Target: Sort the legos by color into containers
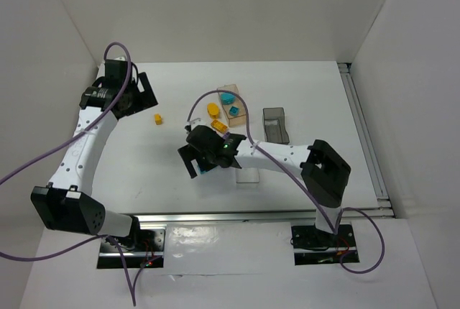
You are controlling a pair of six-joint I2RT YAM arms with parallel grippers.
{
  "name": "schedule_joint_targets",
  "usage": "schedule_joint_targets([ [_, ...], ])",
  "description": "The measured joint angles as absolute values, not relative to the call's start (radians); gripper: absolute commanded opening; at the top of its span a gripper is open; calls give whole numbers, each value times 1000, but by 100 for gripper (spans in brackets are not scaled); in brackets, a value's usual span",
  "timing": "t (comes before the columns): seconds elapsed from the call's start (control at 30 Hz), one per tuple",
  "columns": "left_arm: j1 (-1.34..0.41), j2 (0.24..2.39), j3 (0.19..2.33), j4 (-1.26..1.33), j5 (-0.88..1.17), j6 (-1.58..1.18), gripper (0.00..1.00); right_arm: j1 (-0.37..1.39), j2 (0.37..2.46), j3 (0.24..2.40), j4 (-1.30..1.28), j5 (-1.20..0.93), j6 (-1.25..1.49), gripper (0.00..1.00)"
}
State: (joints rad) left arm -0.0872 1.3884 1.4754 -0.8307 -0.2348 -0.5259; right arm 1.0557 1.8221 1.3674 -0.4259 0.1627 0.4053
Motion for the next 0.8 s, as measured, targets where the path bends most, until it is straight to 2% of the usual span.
schedule_joint_targets([
  [0.3, -87, 1390, 1475, -831, -239, -526, 100, 1055, 1896, 1319, -435, 171, 490, 100],
  [0.7, -87, 1390, 1475, -831, -262, -526, 100, 1021, 1998, 1351, -414, 227, 439, 100],
  [0.8, -87, 1391, 1475, -831, -265, -526, 100, 1007, 2011, 1369, -412, 228, 424, 95],
])
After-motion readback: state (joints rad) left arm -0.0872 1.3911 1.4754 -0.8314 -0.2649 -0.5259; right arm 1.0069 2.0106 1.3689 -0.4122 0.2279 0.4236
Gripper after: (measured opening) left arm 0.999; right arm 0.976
